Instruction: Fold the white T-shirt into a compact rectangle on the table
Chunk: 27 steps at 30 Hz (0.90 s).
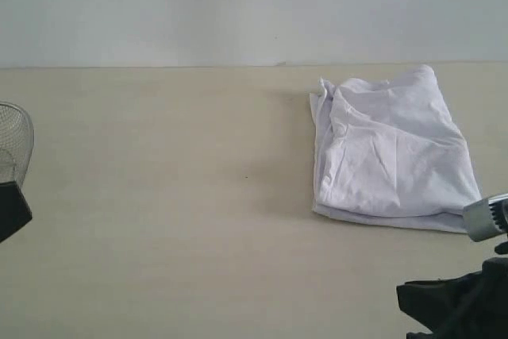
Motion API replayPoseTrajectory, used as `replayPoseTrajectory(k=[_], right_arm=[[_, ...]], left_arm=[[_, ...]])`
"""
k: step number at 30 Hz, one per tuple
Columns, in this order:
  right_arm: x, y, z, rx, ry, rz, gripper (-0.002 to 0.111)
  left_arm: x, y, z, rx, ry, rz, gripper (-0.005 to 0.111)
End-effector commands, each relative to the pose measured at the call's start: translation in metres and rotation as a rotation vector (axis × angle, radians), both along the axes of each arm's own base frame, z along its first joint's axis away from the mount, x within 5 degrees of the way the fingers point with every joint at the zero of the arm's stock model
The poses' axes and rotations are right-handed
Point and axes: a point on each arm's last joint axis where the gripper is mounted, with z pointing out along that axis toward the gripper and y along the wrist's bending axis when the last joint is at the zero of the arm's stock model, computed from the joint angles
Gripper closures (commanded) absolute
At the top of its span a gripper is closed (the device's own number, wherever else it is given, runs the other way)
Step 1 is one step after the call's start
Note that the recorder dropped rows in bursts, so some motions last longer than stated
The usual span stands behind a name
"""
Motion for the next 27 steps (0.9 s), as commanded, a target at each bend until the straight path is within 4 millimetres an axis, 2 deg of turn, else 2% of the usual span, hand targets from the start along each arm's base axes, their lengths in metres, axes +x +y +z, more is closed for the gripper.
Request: replayPoseTrajectory(k=[1, 14, 17, 20, 27], right_arm=[[-0.002, 0.000, -0.001, 0.000, 0.001, 0.010, 0.108], [-0.001, 0.000, -0.001, -0.002, -0.003, 0.004, 0.108], [-0.001, 0.000, -0.001, -0.002, -0.003, 0.004, 0.108], [-0.001, -0.001, -0.001, -0.004, -0.005, 0.001, 0.108], [-0.001, -0.001, -0.001, -0.006, -0.009, -0.004, 0.108]], left_arm=[[-0.002, -0.001, -0.007, 0.005, 0.006, -0.018, 0.102], [-0.002, -0.001, -0.007, 0.007, 0.005, -0.018, 0.102], [-0.002, 0.002, -0.008, 0.112, -0.098, 0.012, 0.102], [0.001, 0.016, -0.005, 0.223, -0.249, 0.183, 0.102], [-0.011, 0.051, 0.001, 0.198, -0.380, 0.612, 0.102]])
